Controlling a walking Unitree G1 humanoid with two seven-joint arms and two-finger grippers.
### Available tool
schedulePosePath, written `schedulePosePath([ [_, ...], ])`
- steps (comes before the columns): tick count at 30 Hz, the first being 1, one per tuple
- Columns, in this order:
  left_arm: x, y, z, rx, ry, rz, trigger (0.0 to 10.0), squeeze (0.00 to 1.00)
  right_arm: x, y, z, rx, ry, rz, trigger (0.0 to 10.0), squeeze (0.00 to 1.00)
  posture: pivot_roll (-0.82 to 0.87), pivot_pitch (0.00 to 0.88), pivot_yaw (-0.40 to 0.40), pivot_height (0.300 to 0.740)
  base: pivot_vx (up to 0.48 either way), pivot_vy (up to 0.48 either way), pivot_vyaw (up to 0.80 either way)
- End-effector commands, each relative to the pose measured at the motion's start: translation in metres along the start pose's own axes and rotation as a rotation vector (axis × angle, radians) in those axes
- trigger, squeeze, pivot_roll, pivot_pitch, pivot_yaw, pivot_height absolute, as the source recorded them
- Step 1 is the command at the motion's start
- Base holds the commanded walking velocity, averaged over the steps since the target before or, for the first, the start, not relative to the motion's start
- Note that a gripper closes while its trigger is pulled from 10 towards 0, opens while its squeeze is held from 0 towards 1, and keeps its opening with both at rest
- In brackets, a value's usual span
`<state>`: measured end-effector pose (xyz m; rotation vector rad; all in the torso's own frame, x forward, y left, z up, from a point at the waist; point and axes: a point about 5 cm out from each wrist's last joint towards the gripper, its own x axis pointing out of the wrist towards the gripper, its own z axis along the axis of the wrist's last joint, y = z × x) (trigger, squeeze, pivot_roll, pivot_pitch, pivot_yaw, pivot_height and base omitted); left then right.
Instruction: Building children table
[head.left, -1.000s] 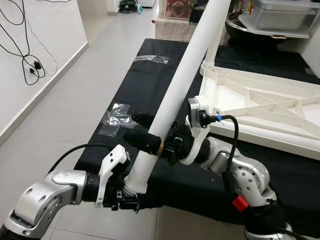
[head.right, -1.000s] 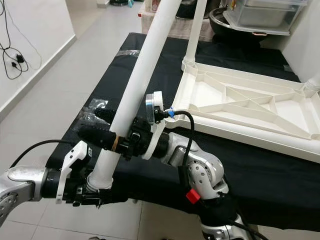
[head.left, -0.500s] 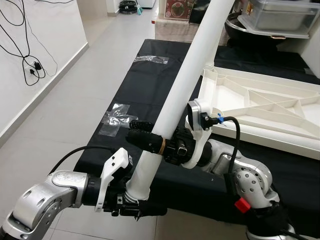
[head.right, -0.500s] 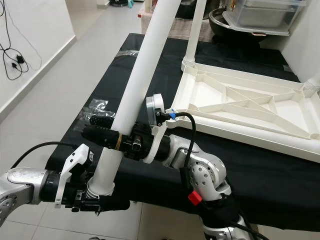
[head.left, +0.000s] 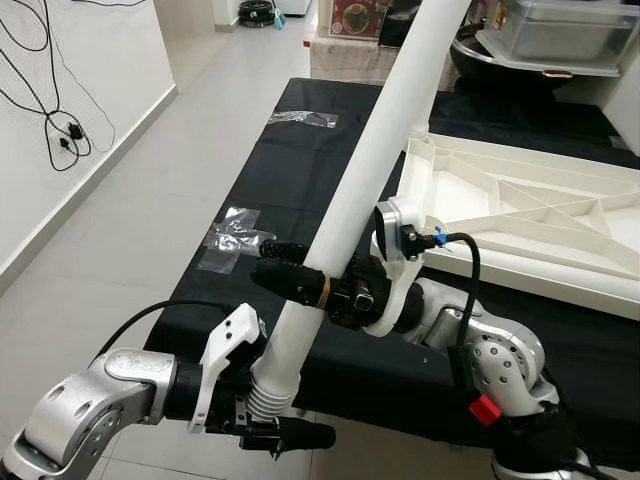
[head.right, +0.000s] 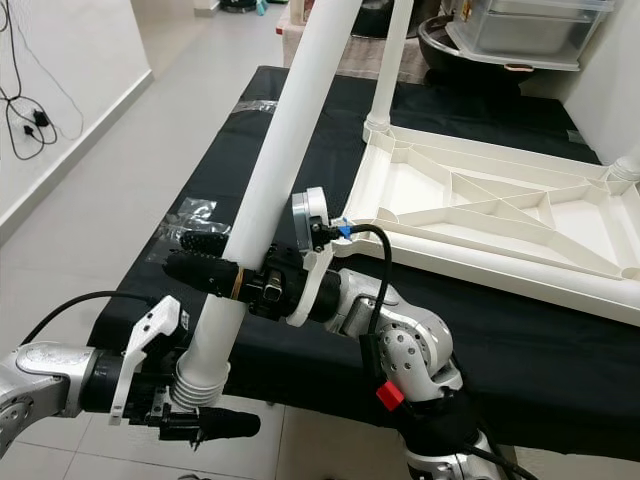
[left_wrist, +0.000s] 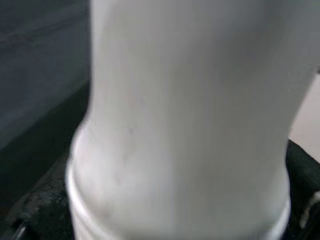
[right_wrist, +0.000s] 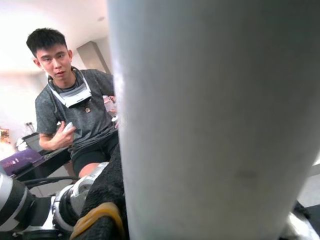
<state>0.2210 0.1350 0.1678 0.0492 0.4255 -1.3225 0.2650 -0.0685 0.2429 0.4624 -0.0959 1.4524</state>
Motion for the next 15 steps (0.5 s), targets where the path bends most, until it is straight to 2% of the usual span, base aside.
schedulePosePath([
  [1,-0.003,0.002,-0.004,0.027,0.027,0.042,10.0,1.0,-0.002,-0.005,0.009,-0.047,-0.028,-0.032,0.0,0.0,0.12,0.126,-0.017,0.74,0.0,0.0,0.0],
  [2,-0.004,0.006,-0.004,0.055,0.027,0.077,10.0,1.0,-0.005,-0.011,0.014,-0.079,-0.041,-0.083,0.0,0.0,0.12,0.124,-0.016,0.74,0.0,0.0,0.0],
  [5,-0.005,0.008,-0.003,0.073,0.027,0.1,10.0,1.0,-0.007,-0.016,0.016,-0.101,-0.051,-0.119,0.0,0.0,0.12,0.124,-0.016,0.74,0.0,0.0,0.0],
  [6,-0.007,0.015,0.0,0.109,0.012,0.171,10.0,0.0,-0.011,-0.025,0.023,-0.139,-0.067,-0.189,0.0,0.0,0.12,0.119,-0.018,0.74,0.0,0.0,0.0],
  [7,-0.01,0.024,0.002,0.129,-0.012,0.257,10.0,0.0,-0.017,-0.035,0.03,-0.165,-0.086,-0.256,0.0,0.0,0.12,0.119,-0.019,0.74,0.0,0.0,0.0],
  [8,-0.01,0.024,0.002,0.129,-0.012,0.257,10.0,0.0,-0.017,-0.035,0.03,-0.165,-0.086,-0.256,0.0,0.0,0.12,0.119,-0.019,0.74,0.0,0.0,0.0],
  [9,-0.013,0.033,0.005,0.143,-0.038,0.349,10.0,0.0,-0.024,-0.044,0.037,-0.186,-0.106,-0.321,0.0,0.0,0.12,0.119,-0.019,0.74,0.0,0.0,0.0],
  [10,-0.013,0.033,0.005,0.143,-0.038,0.349,10.0,0.0,-0.024,-0.044,0.037,-0.186,-0.106,-0.321,0.0,0.0,0.12,0.119,-0.019,0.74,0.0,0.0,0.0],
  [12,-0.017,0.04,0.003,0.173,-0.043,0.445,10.0,0.0,-0.034,-0.052,0.044,-0.241,-0.088,-0.377,0.0,0.0,0.12,0.119,-0.023,0.74,0.0,0.0,0.0],
  [14,-0.018,0.041,0.003,0.179,-0.044,0.465,10.0,0.0,-0.036,-0.054,0.046,-0.252,-0.084,-0.391,0.0,0.0,0.12,0.119,-0.023,0.74,0.0,0.0,0.0],
  [15,-0.02,0.044,0.003,0.177,-0.058,0.517,10.0,0.0,-0.042,-0.06,0.051,-0.283,-0.084,-0.454,0.0,0.0,0.12,0.12,-0.024,0.74,0.0,0.0,0.0],
])
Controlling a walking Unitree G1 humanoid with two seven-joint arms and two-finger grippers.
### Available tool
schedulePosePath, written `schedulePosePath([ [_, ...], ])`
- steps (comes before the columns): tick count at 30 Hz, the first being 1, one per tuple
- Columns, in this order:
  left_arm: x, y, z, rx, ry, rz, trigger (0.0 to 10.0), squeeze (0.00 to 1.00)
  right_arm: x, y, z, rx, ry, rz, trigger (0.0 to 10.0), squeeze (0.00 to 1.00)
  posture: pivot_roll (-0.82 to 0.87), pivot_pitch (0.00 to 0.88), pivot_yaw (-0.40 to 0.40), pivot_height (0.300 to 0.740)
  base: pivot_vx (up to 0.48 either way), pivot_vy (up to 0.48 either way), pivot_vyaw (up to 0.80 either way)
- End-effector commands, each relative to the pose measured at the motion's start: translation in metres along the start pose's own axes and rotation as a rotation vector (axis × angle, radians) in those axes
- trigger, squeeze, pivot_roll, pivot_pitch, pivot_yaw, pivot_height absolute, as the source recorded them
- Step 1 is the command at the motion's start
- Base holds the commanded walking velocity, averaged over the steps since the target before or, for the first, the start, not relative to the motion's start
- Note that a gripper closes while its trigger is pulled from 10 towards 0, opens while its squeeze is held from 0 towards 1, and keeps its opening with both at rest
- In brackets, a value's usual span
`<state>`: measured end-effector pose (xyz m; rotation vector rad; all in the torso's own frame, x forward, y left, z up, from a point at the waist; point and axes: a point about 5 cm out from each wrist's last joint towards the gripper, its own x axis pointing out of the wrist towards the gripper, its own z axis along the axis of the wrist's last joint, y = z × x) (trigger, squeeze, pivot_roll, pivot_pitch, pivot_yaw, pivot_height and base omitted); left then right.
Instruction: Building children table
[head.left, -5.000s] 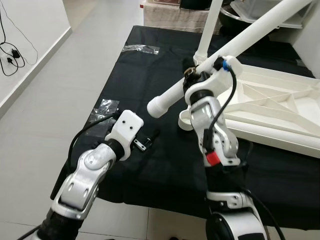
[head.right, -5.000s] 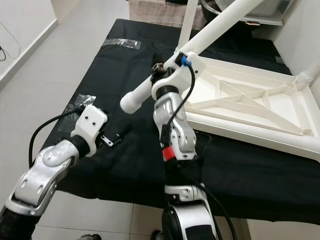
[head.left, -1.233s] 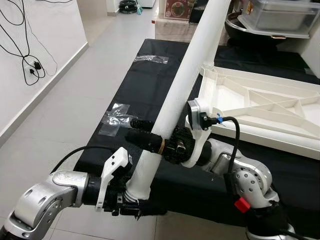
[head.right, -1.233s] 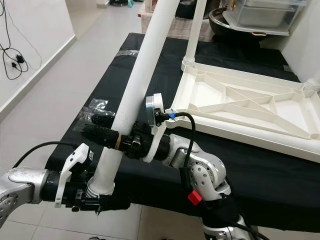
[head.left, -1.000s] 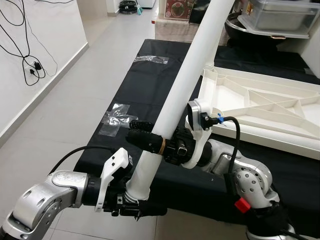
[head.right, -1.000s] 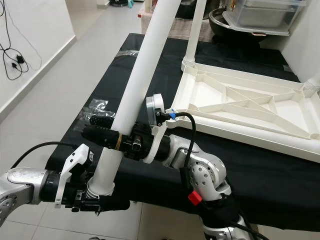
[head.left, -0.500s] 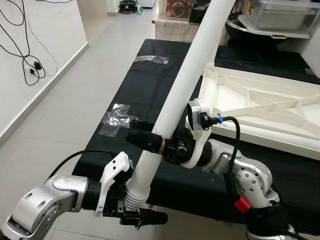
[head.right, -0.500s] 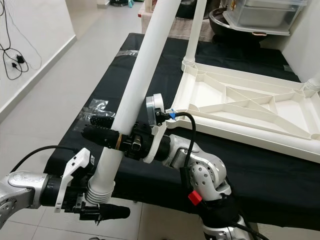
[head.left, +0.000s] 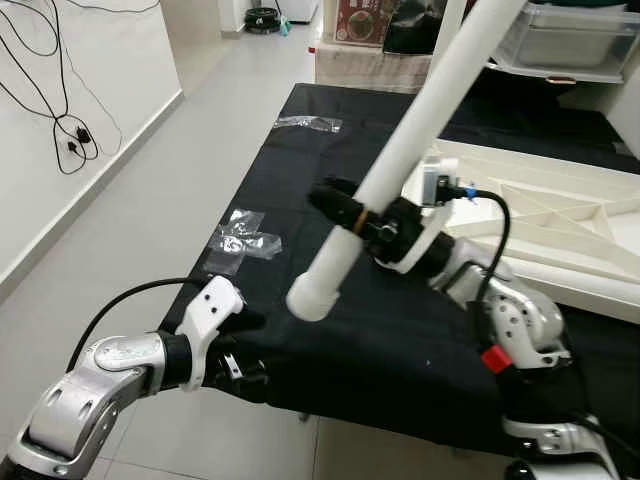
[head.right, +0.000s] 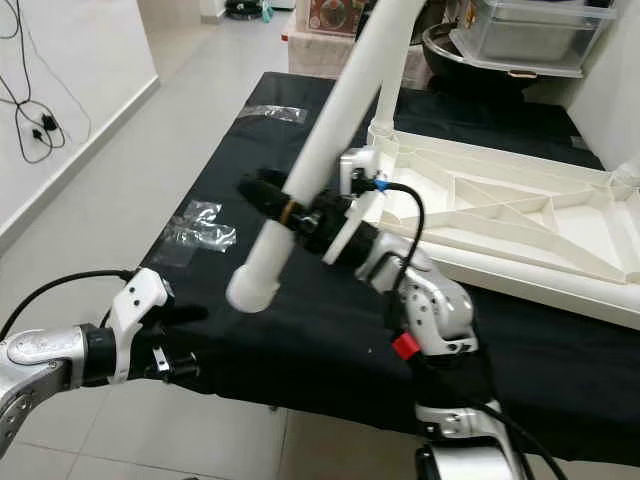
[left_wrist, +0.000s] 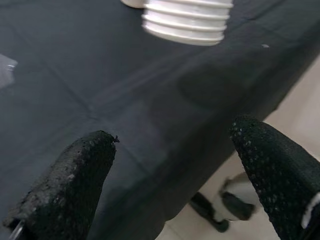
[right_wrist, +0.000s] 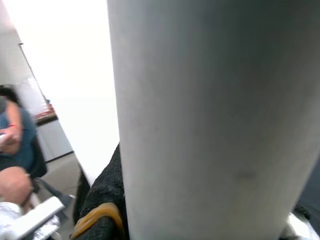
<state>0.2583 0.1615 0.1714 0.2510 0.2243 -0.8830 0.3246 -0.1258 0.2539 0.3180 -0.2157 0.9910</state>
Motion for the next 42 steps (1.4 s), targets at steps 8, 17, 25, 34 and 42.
schedulePosePath([
  [8,0.011,0.009,0.026,-0.032,-0.252,0.353,10.0,0.0,-0.012,-0.058,0.034,-0.405,-0.104,-0.66,0.0,0.0,0.12,0.127,-0.03,0.74,0.0,0.0,0.0],
  [17,0.029,-0.003,0.046,-0.052,-0.387,0.487,10.0,0.0,-0.012,-0.066,0.037,-0.457,-0.149,-0.783,10.0,0.0,0.12,0.129,-0.042,0.74,0.0,0.0,-0.09],
  [25,0.039,-0.006,0.056,-0.035,-0.43,0.515,10.0,0.0,-0.005,-0.064,0.041,-0.499,-0.208,-0.795,10.0,0.0,0.11,0.131,-0.041,0.74,0.0,0.0,-0.39],
  [34,0.041,-0.003,0.058,-0.016,-0.439,0.536,10.0,0.0,0.001,-0.065,0.052,-0.496,-0.264,-0.808,10.0,0.0,0.11,0.135,-0.044,0.74,0.136,0.0,0.0],
  [42,0.041,-0.004,0.057,-0.005,-0.439,0.556,10.0,0.0,0.004,-0.065,0.057,-0.502,-0.289,-0.795,10.0,0.0,0.11,0.134,-0.043,0.74,0.256,0.0,0.0],
])
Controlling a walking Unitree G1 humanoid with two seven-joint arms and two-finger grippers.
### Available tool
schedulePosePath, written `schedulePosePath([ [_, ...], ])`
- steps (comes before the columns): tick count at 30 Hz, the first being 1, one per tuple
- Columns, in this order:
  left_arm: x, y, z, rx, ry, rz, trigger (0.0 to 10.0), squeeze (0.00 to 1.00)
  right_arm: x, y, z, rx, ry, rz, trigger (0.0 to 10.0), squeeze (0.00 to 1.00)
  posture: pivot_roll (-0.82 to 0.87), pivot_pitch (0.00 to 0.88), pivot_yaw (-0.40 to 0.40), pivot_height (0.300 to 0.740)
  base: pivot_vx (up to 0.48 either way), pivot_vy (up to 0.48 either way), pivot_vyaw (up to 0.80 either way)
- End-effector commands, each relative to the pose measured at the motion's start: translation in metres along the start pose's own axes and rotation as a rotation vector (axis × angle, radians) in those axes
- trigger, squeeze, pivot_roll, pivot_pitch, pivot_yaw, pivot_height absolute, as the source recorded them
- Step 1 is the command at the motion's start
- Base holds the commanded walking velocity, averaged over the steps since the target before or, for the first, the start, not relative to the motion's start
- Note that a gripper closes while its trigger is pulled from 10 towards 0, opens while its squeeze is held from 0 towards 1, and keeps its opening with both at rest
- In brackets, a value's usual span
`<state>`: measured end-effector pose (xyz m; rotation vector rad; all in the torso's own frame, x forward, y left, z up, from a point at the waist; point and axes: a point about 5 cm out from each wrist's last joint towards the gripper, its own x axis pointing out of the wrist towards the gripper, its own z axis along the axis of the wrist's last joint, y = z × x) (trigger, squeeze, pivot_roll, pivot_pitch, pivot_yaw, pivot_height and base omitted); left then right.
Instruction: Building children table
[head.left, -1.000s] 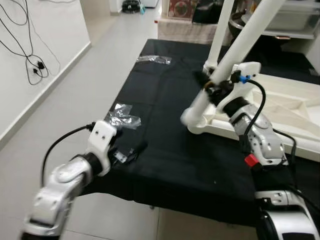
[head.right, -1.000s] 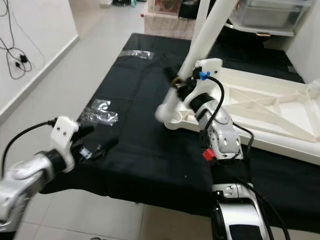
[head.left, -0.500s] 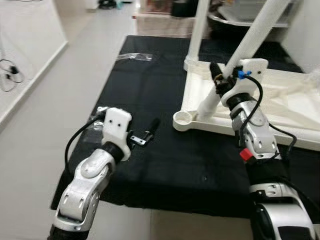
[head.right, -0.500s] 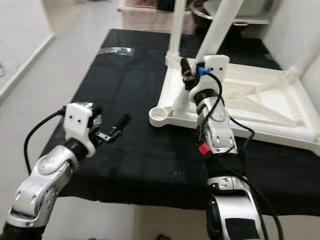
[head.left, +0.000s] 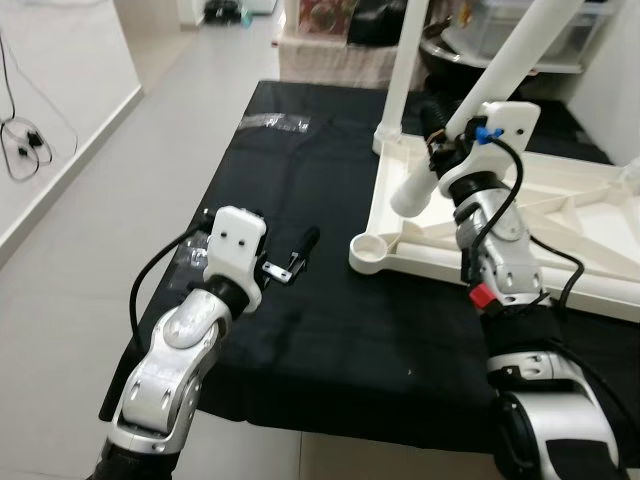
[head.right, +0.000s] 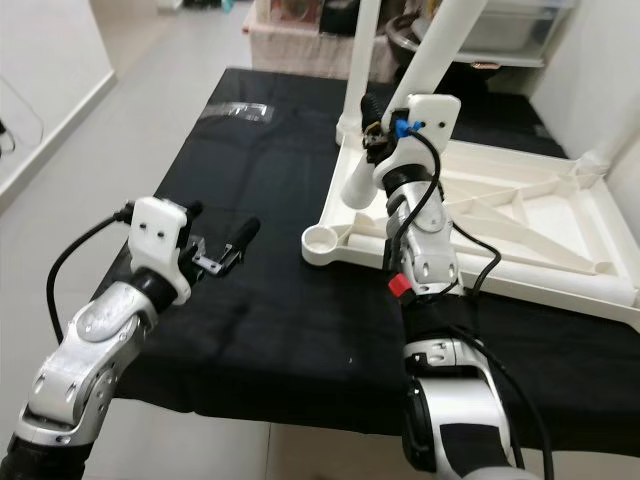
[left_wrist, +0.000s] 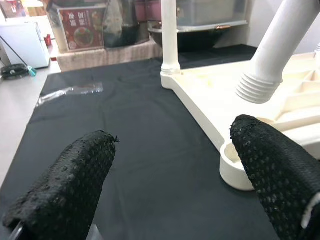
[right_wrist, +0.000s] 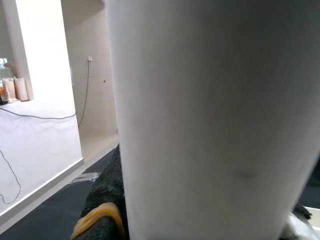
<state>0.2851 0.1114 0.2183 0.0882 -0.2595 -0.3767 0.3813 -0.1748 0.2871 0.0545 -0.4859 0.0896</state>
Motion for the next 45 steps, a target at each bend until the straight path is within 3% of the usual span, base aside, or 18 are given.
schedulePosePath([
  [1,-0.001,0.0,-0.005,0.016,0.016,0.011,10.0,0.0,0.004,-0.001,0.01,-0.003,-0.055,-0.004,10.0,0.0,0.11,0.132,-0.042,0.74,0.262,0.0,0.0],
  [17,0.0,0.0,-0.006,0.027,0.017,0.021,10.0,0.0,0.008,0.0,0.014,0.005,-0.079,0.013,10.0,0.0,0.12,0.12,-0.04,0.74,0.269,0.0,0.0],
  [28,0.001,0.002,-0.006,0.014,0.016,0.025,10.0,0.0,0.014,-0.001,0.022,0.022,-0.104,0.026,10.0,0.0,0.12,0.124,-0.043,0.74,0.0,0.0,0.0],
  [37,-0.005,-0.007,-0.007,-0.019,0.028,-0.022,10.0,0.0,0.023,-0.006,0.029,0.024,-0.069,0.203,10.0,0.0,0.11,0.144,-0.046,0.74,0.0,0.0,0.0],
  [39,-0.009,-0.014,-0.007,-0.058,0.032,-0.064,10.0,0.0,0.027,-0.015,0.031,0.001,-0.029,0.29,10.0,0.0,0.11,0.155,-0.047,0.74,0.0,0.0,0.0],
  [41,-0.009,-0.014,-0.007,-0.058,0.032,-0.064,10.0,0.0,0.027,-0.015,0.031,0.001,-0.029,0.29,10.0,0.0,0.11,0.155,-0.047,0.74,0.0,0.0,0.0],
  [45,-0.019,-0.03,-0.008,-0.092,0.044,-0.133,10.0,0.0,0.031,-0.031,0.036,-0.009,0.012,0.332,10.0,0.0,0.11,0.175,-0.05,0.74,0.0,0.0,-0.2],
])
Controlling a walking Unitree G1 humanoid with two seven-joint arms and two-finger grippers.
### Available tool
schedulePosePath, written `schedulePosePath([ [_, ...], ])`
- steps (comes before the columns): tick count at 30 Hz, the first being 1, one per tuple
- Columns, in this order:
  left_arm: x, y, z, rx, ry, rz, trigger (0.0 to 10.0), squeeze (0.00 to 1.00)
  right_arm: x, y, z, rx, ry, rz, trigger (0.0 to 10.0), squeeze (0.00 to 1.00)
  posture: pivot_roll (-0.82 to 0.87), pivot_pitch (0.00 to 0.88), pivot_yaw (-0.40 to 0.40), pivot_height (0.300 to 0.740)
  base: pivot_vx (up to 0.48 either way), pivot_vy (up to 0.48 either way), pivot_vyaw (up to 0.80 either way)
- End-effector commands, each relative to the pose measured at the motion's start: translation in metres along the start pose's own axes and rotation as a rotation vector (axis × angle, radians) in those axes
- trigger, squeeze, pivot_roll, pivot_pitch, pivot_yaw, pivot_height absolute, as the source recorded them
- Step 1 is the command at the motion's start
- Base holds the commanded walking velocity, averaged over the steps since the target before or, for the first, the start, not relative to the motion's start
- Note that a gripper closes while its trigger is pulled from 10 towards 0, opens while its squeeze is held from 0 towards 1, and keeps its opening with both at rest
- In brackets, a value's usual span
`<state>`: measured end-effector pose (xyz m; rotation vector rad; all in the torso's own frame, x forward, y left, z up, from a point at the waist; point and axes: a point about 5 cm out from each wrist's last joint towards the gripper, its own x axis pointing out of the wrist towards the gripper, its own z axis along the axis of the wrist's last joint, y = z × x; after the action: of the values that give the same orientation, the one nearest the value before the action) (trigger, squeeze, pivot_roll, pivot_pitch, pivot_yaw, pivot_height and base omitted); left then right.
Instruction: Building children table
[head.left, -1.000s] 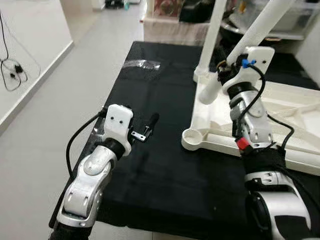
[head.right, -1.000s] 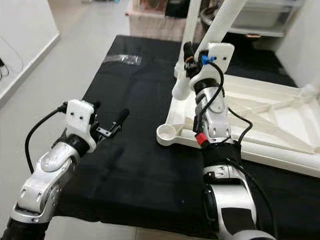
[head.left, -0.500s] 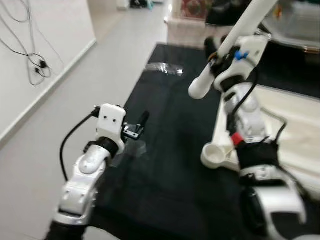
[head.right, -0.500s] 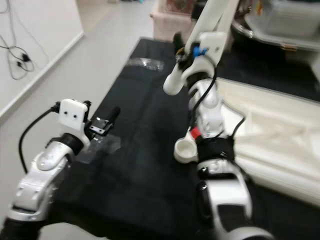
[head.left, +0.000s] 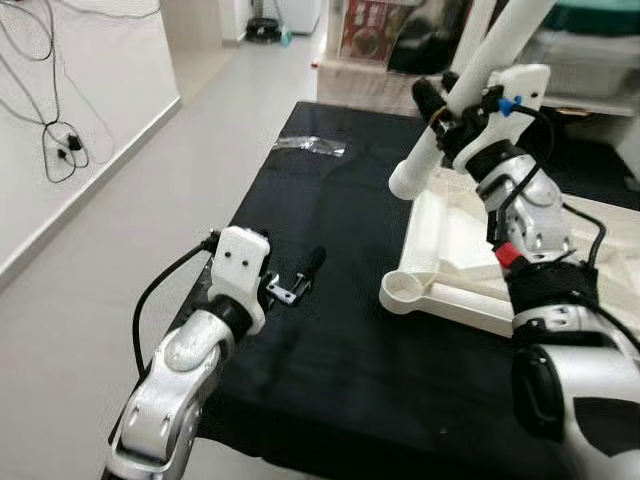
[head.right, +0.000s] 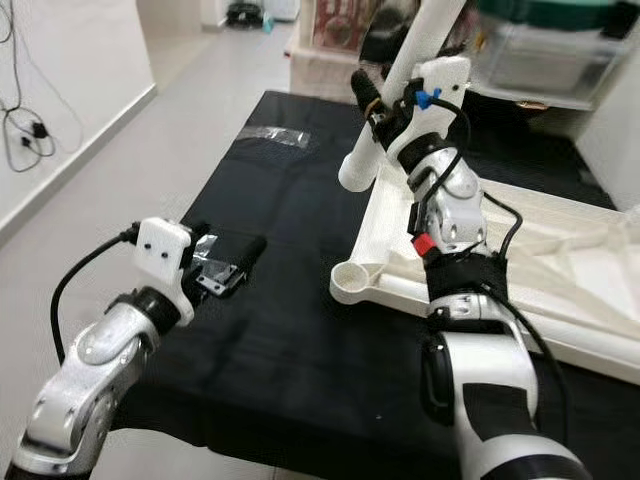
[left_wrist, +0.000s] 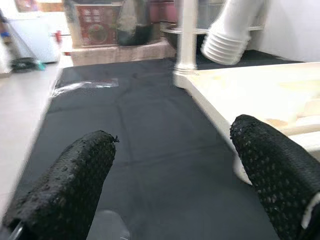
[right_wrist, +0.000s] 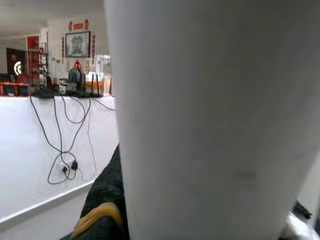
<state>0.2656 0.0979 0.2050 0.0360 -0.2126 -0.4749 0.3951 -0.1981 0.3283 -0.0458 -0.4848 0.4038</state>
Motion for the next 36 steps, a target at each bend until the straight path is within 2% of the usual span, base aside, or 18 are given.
schedulePosePath([
  [1,-0.007,-0.016,-0.003,-0.022,0.023,-0.072,10.0,0.0,-0.002,-0.011,0.004,0.02,0.034,0.046,10.0,0.0,0.11,0.19,-0.052,0.74,0.0,0.0,-0.8],
  [7,-0.017,-0.03,-0.003,-0.053,0.043,-0.105,10.0,0.0,-0.003,-0.012,0.006,0.039,0.063,0.15,10.0,0.0,0.11,0.216,-0.05,0.74,0.0,0.0,-0.79],
  [10,-0.026,-0.037,-0.006,-0.079,0.065,-0.111,10.0,0.0,-0.001,-0.008,0.009,0.118,0.056,0.266,10.0,0.0,0.11,0.243,-0.044,0.74,0.0,0.0,0.0],
  [11,-0.026,-0.037,-0.006,-0.079,0.065,-0.111,10.0,0.0,-0.001,-0.008,0.009,0.118,0.056,0.266,10.0,0.0,0.11,0.243,-0.044,0.74,0.0,0.0,0.0],
  [13,-0.029,-0.037,-0.006,-0.09,0.075,-0.1,10.0,0.0,-0.001,-0.001,0.009,0.165,0.066,0.391,10.0,0.0,0.12,0.261,-0.045,0.74,0.0,0.0,0.0],
  [14,-0.029,-0.037,-0.006,-0.09,0.075,-0.1,10.0,0.0,-0.001,-0.001,0.009,0.165,0.066,0.391,10.0,0.0,0.12,0.261,-0.045,0.74,0.0,0.0,0.0],
  [16,-0.032,-0.037,-0.005,-0.098,0.081,-0.096,10.0,0.0,-0.003,0.009,0.008,0.219,0.083,0.547,10.0,0.0,0.11,0.27,-0.05,0.74,0.0,0.0,0.0],
  [17,-0.032,-0.037,-0.005,-0.098,0.081,-0.096,10.0,0.0,-0.003,0.009,0.008,0.219,0.083,0.547,10.0,0.0,0.11,0.27,-0.05,0.74,0.0,0.0,0.0],
  [19,-0.035,-0.037,-0.004,-0.102,0.087,-0.096,10.0,0.0,-0.009,0.018,0.004,0.235,0.105,0.731,10.0,0.0,0.12,0.283,-0.054,0.74,0.0,0.0,0.0],
  [21,-0.035,-0.037,-0.004,-0.102,0.087,-0.096,10.0,0.0,-0.009,0.018,0.004,0.235,0.105,0.731,10.0,0.0,0.12,0.283,-0.054,0.74,0.0,0.0,0.0],
  [22,-0.037,-0.037,-0.003,-0.102,0.089,-0.095,10.0,0.0,-0.01,0.021,0.004,0.235,0.107,0.784,10.0,0.0,0.12,0.286,-0.056,0.74,0.0,0.0,0.0],
  [32,-0.044,-0.045,-0.001,-0.13,0.101,-0.107,10.0,0.0,-0.011,0.035,0.007,0.243,0.06,0.988,10.0,0.0,0.12,0.276,-0.055,0.74,0.0,0.0,0.0],
  [36,-0.044,-0.046,0.0,-0.137,0.1,-0.11,10.0,0.0,-0.011,0.036,0.007,0.244,0.055,1.007,10.0,0.0,0.12,0.276,-0.055,0.74,0.0,0.0,0.0],
])
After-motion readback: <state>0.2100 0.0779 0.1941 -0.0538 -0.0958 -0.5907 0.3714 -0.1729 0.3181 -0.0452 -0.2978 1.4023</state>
